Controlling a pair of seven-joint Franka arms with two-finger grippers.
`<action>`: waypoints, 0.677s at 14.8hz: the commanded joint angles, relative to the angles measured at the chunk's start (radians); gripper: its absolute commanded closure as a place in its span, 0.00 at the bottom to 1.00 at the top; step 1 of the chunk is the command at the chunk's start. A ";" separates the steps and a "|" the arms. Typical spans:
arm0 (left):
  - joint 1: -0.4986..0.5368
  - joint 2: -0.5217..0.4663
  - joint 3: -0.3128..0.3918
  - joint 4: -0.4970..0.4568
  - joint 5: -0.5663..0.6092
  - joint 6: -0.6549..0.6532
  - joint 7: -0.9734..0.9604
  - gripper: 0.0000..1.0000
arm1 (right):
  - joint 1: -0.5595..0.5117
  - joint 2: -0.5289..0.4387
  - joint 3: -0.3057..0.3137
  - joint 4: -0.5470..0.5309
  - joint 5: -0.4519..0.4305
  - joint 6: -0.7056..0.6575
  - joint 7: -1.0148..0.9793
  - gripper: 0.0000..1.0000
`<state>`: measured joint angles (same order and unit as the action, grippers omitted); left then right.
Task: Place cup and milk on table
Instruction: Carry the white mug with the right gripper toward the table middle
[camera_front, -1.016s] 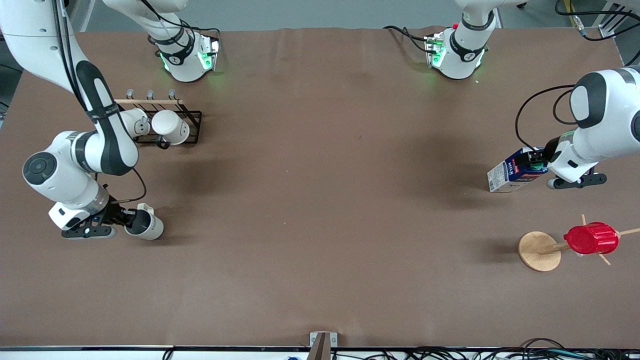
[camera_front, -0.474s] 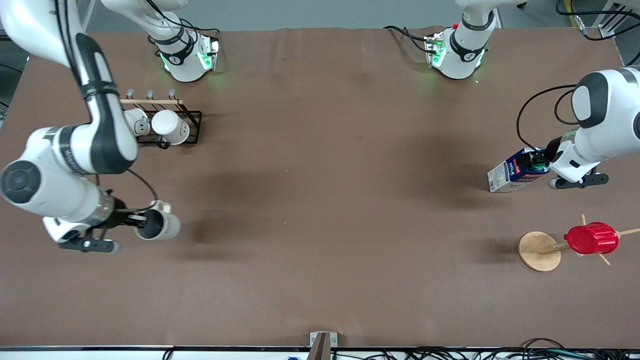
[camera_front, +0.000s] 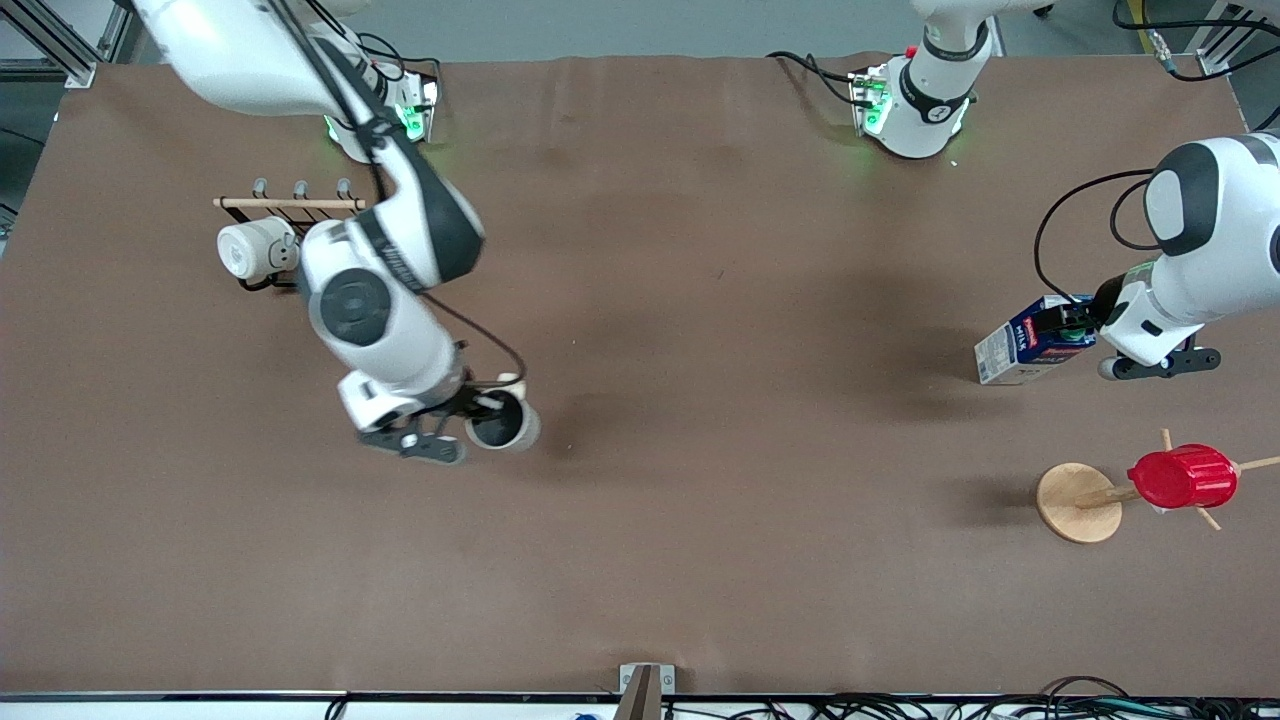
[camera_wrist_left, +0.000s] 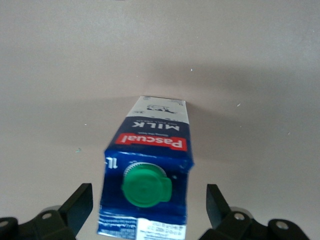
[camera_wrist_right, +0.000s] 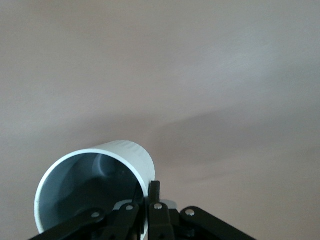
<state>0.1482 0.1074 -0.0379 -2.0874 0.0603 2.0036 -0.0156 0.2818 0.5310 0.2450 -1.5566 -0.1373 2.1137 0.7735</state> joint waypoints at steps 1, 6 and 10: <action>0.002 -0.012 -0.003 0.004 0.021 -0.002 0.008 0.00 | 0.049 0.043 0.008 0.029 -0.062 0.060 0.099 1.00; 0.010 -0.011 -0.003 -0.022 0.021 0.000 0.009 0.00 | 0.134 0.121 0.034 0.036 -0.145 0.136 0.275 1.00; 0.011 -0.005 -0.003 -0.039 0.021 0.001 0.011 0.00 | 0.172 0.148 0.036 0.036 -0.182 0.158 0.299 1.00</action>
<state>0.1521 0.1083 -0.0368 -2.1099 0.0604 2.0029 -0.0156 0.4454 0.6613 0.2710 -1.5438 -0.2813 2.2729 1.0438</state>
